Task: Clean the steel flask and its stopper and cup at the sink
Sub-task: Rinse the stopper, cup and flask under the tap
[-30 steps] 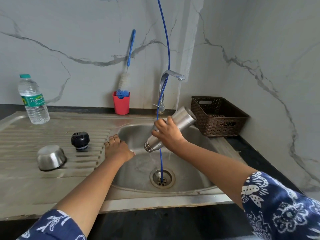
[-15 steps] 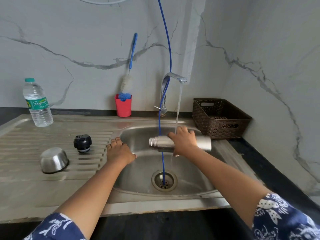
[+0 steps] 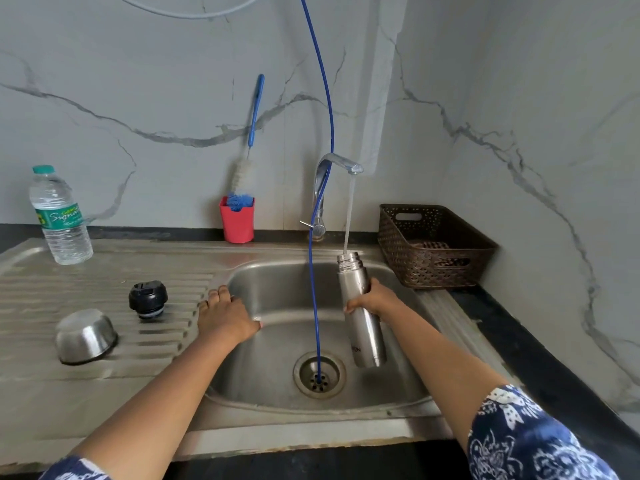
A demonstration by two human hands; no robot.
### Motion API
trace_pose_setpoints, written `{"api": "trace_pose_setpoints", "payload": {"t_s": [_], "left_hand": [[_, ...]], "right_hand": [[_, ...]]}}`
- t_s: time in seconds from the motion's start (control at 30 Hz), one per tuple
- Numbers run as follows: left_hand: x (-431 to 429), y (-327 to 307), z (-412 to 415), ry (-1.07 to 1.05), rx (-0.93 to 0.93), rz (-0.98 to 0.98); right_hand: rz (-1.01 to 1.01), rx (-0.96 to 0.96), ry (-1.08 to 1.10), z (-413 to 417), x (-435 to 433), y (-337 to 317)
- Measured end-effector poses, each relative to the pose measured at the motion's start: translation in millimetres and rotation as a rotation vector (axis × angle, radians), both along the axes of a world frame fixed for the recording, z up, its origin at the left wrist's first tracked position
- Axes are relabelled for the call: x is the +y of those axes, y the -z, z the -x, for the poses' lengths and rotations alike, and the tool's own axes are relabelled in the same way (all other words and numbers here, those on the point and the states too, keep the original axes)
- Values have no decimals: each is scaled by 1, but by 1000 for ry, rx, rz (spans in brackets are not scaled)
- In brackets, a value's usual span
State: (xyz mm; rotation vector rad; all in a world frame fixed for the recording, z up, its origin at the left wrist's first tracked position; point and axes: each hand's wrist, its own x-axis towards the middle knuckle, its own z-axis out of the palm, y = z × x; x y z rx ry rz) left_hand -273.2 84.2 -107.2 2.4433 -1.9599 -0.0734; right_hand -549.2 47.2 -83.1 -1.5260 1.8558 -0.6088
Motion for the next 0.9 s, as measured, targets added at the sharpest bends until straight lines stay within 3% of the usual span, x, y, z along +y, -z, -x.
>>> {"api": "trace_pose_setpoints", "payload": {"t_s": [0.2, 0.3, 0.43, 0.5, 0.57, 0.67, 0.77, 0.9], "left_hand": [[-2, 0, 2, -16, 7, -14], [-3, -3, 6, -28, 1, -18], [-6, -20, 13, -69, 26, -54], [-13, -31, 20, -54, 75, -18], [-29, -42, 29, -11, 347, 56], [-62, -66, 51, 29, 991, 87], [-92, -88, 73, -29, 1489, 34], [-124, -95, 95, -120, 1772, 42]], "right_hand": [[95, -101, 10, -2, -13, -9], [85, -13, -44, -1, -15, -7], [117, -109, -2, 1, -19, -7], [104, -58, -37, 2, -19, -6], [123, -35, -35, 3, -18, -4], [121, -112, -18, 6, -20, 2], [117, -95, -25, 6, -23, 7], [115, 3, -53, 7, -25, 10]]}}
